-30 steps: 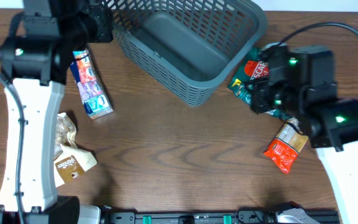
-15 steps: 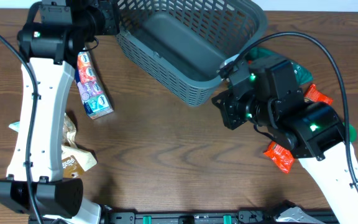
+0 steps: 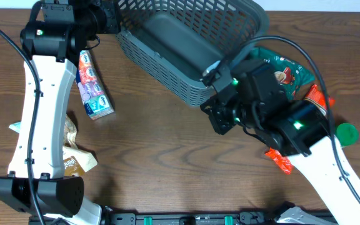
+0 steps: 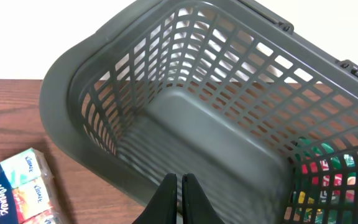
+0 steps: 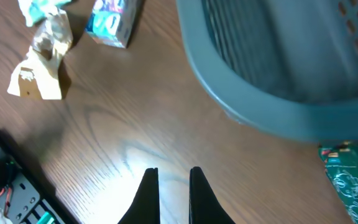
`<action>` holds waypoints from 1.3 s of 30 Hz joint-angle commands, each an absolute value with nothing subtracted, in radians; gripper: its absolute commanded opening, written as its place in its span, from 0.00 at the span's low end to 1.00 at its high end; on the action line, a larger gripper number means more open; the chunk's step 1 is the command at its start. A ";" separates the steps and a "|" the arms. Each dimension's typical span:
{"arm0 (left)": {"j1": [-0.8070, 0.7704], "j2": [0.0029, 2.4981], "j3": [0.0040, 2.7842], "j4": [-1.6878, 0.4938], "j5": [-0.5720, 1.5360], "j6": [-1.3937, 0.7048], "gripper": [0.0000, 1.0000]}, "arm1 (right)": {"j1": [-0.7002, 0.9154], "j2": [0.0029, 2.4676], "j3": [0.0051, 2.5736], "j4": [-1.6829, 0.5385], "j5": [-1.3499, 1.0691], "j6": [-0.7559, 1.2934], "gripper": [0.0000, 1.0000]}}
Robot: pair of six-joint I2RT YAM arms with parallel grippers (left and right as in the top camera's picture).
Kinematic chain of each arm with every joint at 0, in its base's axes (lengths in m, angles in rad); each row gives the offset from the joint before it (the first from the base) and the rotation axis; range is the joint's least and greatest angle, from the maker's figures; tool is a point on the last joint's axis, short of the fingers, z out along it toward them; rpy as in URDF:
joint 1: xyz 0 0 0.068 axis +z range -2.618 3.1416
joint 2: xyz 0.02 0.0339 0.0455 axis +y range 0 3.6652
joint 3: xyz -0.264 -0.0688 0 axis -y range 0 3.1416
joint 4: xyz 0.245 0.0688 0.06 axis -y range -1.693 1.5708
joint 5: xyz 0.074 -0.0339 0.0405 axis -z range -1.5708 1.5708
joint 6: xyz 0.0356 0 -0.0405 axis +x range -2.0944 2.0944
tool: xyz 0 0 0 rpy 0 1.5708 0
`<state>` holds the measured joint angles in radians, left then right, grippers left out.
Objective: Pack container
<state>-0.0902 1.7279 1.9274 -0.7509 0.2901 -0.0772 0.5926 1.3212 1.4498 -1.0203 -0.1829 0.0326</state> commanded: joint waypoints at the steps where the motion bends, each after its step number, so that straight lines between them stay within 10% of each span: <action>1: -0.091 1.737 1.948 -0.746 0.303 -0.049 0.06 | 0.616 1.349 1.467 -1.007 -0.181 0.013 0.01; 39: -0.133 1.908 1.948 -0.794 0.303 0.007 0.05 | 0.615 1.465 1.466 -0.942 -0.020 0.045 0.01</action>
